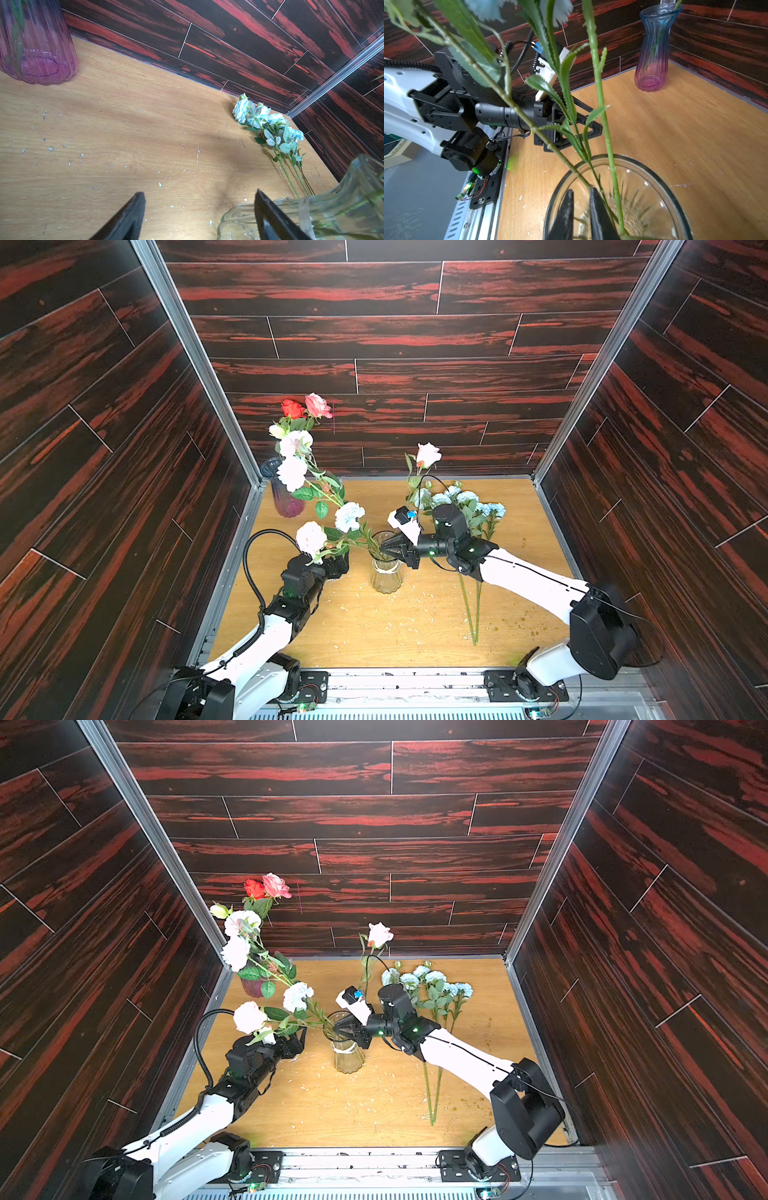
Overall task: Pick out blue flowers from the vase
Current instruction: Pick up the flower from the vase.
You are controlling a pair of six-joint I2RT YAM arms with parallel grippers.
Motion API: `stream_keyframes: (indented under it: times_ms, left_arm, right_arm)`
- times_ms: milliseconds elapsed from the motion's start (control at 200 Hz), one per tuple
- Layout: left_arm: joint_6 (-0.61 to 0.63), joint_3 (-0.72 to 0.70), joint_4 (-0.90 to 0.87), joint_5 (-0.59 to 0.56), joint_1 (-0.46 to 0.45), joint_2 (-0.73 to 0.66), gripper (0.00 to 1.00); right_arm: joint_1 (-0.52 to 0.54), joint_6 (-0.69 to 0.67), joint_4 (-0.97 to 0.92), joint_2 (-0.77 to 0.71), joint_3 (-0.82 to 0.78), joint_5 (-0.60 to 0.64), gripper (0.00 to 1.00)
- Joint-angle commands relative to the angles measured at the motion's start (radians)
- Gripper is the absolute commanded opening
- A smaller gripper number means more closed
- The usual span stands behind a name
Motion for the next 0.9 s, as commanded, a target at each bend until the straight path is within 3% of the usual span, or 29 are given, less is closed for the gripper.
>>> stream_keyframes:
  times_ms: [0, 897]
  left_arm:
    - [0.009, -0.013, 0.027, 0.0, -0.004, -0.004, 0.84]
    - [0.011, -0.009, 0.03, 0.007, -0.004, -0.001, 0.84]
  right_arm:
    - [0.001, -0.012, -0.012, 0.027, 0.034, -0.043, 0.18]
    - [0.037, -0.089, -0.159, 0.122, 0.175, 0.075, 0.15]
